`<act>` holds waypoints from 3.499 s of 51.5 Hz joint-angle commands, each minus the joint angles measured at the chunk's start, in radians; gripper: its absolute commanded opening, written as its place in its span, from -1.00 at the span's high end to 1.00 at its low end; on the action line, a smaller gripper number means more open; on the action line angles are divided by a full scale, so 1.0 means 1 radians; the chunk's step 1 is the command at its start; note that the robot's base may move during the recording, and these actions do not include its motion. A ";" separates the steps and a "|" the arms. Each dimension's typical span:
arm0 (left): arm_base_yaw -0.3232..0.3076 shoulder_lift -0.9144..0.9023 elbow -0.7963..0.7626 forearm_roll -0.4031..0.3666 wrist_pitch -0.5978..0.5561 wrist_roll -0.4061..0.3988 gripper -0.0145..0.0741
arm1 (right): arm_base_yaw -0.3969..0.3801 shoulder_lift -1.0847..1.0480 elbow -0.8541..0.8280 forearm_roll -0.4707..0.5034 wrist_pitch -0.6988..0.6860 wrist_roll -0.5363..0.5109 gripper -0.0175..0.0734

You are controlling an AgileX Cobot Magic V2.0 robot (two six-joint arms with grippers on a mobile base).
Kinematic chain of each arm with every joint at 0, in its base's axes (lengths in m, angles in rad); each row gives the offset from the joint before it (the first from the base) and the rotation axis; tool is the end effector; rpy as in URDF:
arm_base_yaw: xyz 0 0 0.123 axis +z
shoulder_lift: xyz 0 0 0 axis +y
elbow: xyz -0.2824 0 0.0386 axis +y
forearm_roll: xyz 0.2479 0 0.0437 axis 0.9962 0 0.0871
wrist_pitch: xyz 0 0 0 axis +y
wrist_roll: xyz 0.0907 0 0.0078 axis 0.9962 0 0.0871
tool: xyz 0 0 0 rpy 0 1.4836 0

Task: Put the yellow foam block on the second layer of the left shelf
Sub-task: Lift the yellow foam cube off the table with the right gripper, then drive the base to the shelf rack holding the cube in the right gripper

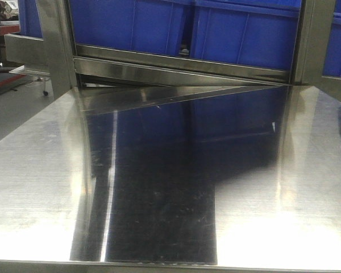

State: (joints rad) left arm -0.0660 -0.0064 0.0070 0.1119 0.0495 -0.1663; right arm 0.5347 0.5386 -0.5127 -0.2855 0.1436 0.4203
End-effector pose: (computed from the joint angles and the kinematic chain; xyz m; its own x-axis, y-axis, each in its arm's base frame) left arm 0.0562 -0.0032 0.2066 0.0340 -0.0569 -0.9978 0.0624 0.9966 -0.0547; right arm 0.1026 0.0564 0.3312 -0.1303 0.0821 -0.9881 -0.4611 0.8772 0.1337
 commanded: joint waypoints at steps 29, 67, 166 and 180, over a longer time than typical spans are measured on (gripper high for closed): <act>-0.007 0.004 0.024 -0.004 -0.080 -0.002 0.37 | -0.002 0.007 -0.027 -0.018 -0.090 -0.008 0.03; -0.007 0.004 0.024 -0.004 -0.080 -0.002 0.37 | -0.002 0.014 -0.026 -0.018 -0.090 -0.008 0.03; -0.007 0.004 0.024 -0.004 -0.080 -0.002 0.37 | -0.002 0.013 -0.026 -0.018 -0.090 -0.008 0.03; -0.007 0.004 0.024 -0.004 -0.080 -0.002 0.37 | -0.002 0.013 -0.026 -0.018 -0.090 -0.008 0.03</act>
State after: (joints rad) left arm -0.0660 -0.0064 0.0070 0.1119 0.0495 -0.1663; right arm 0.5347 0.5482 -0.5127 -0.2855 0.1392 0.4180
